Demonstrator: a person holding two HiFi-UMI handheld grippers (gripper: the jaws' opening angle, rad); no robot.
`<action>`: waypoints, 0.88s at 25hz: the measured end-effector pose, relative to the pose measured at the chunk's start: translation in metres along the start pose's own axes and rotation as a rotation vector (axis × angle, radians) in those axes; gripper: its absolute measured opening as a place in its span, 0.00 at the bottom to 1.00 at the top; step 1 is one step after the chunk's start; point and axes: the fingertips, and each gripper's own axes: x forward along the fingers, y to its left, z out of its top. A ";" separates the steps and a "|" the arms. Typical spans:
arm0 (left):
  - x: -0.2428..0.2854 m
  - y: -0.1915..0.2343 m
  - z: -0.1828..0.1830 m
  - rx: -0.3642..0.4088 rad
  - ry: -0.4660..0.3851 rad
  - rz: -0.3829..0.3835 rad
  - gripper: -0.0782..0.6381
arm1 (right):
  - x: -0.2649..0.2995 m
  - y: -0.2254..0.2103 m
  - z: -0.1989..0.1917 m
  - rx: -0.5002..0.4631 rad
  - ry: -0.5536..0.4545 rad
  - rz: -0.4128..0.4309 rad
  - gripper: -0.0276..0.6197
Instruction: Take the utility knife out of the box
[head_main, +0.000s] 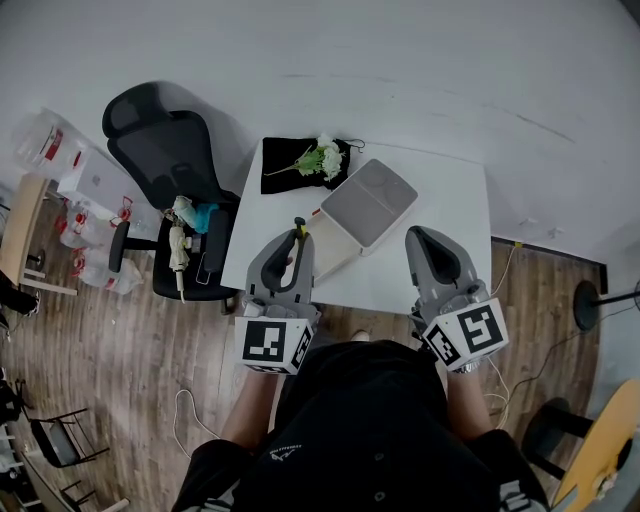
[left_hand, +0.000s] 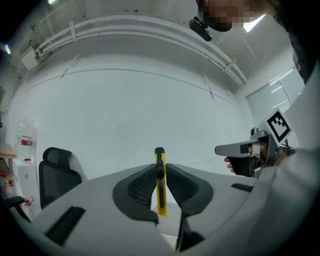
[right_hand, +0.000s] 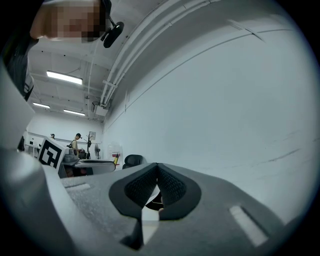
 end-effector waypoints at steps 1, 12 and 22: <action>0.001 0.000 0.001 0.001 0.001 -0.001 0.19 | 0.000 0.000 0.000 -0.001 0.000 0.002 0.05; 0.003 -0.003 -0.003 -0.001 0.014 -0.008 0.19 | 0.001 -0.002 -0.002 -0.007 0.005 0.009 0.05; 0.004 -0.003 -0.010 -0.016 0.024 -0.012 0.19 | 0.001 -0.005 -0.002 -0.005 -0.005 -0.006 0.05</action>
